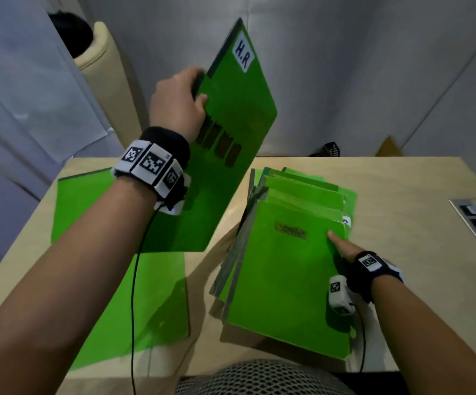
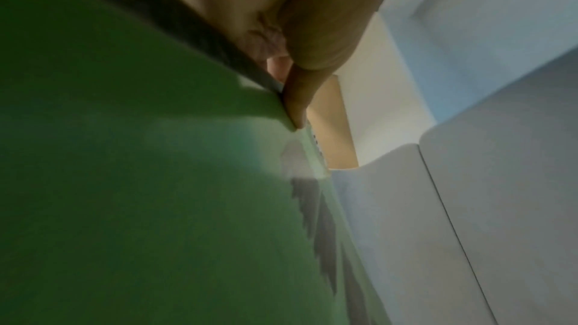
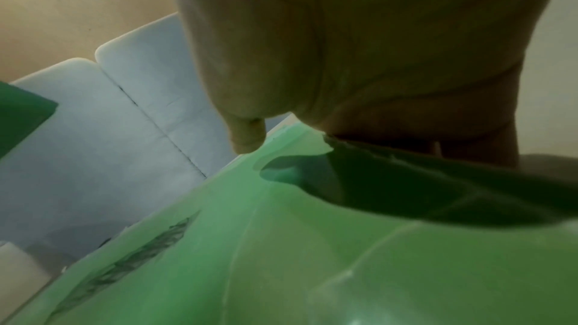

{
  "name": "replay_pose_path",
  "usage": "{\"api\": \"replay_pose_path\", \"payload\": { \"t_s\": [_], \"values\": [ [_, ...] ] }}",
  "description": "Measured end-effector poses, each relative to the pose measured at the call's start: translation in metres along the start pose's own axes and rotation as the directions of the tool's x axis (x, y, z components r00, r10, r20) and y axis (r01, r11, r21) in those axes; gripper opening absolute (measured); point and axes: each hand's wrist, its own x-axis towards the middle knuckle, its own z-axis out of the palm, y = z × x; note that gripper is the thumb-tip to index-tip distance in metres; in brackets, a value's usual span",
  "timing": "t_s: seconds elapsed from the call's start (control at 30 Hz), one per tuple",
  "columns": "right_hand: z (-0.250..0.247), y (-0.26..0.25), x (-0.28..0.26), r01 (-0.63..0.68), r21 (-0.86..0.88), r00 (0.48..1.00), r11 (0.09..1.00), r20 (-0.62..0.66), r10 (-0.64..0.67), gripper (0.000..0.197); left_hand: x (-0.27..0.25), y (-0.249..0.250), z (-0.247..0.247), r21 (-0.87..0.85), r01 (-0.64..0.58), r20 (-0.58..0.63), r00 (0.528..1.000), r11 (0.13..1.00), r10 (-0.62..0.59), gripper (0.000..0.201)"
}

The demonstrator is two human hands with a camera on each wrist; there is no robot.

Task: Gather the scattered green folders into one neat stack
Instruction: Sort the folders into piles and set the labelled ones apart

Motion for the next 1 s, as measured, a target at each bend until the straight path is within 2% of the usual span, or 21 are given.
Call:
{"api": "replay_pose_path", "payload": {
  "t_s": [0.03,0.13,0.17,0.27,0.43,0.5,0.57,0.63,0.73,0.8,0.9,0.97,1.0],
  "values": [
    [-0.002,0.004,0.014,0.014,-0.019,1.0,1.0,0.006,-0.014,0.105,0.002,0.004,0.0,0.018,-0.018,0.023,1.0,1.0,0.018,0.04],
    [-0.017,0.028,0.102,0.032,-0.056,0.999,0.998,0.042,-0.029,0.151,0.009,0.013,0.001,0.019,-0.037,0.095,0.995,0.999,0.035,0.039],
    [-0.023,0.034,0.126,0.026,-0.085,0.999,0.996,0.044,-0.023,0.158,0.011,0.016,0.001,0.011,-0.037,0.106,0.994,0.999,0.035,0.038],
    [-0.026,0.037,0.133,0.026,-0.083,0.999,0.996,0.049,-0.022,0.159,0.017,0.024,0.001,-0.032,0.016,0.13,0.991,0.999,-0.012,0.039],
    [-0.018,0.028,0.08,0.029,-0.011,0.998,1.0,0.064,-0.028,0.145,0.017,0.016,0.02,-0.139,0.197,0.263,0.952,0.97,-0.156,0.046],
    [-0.018,0.027,0.068,0.021,0.055,0.998,0.998,0.063,-0.024,0.143,0.005,0.003,0.04,-0.229,0.331,0.359,0.903,0.916,-0.237,0.045],
    [-0.024,0.034,0.071,0.035,0.098,0.997,0.995,0.067,-0.041,0.143,-0.019,-0.012,0.063,-0.233,0.423,0.44,0.849,0.875,-0.293,0.04],
    [-0.024,0.036,0.063,0.072,0.149,0.995,0.986,0.063,-0.082,0.14,-0.049,-0.029,0.088,-0.118,0.468,0.487,0.796,0.876,-0.359,0.04],
    [-0.004,0.009,-0.011,0.085,0.162,0.996,0.983,0.025,-0.09,0.12,-0.09,-0.052,0.118,0.101,0.503,0.534,0.7,0.858,-0.474,0.042],
    [0.007,-0.004,-0.044,0.077,0.043,0.997,0.996,0.008,-0.077,0.12,-0.107,-0.061,0.128,0.162,0.531,0.569,0.638,0.832,-0.519,0.047],
    [0.013,-0.01,-0.049,0.066,-0.216,0.998,0.974,0.001,-0.067,0.143,-0.123,-0.066,0.133,0.188,0.531,0.695,0.522,0.826,-0.494,0.053],
    [0.014,-0.01,-0.049,0.039,-0.274,0.998,0.961,-0.033,-0.05,0.137,-0.133,-0.066,0.13,0.271,0.463,0.783,0.404,0.844,-0.473,0.056],
    [0.014,-0.007,-0.045,0.027,-0.278,0.997,0.96,-0.056,-0.045,0.128,-0.137,-0.068,0.13,0.311,0.423,0.802,0.364,0.851,-0.473,0.059]
  ]
}}
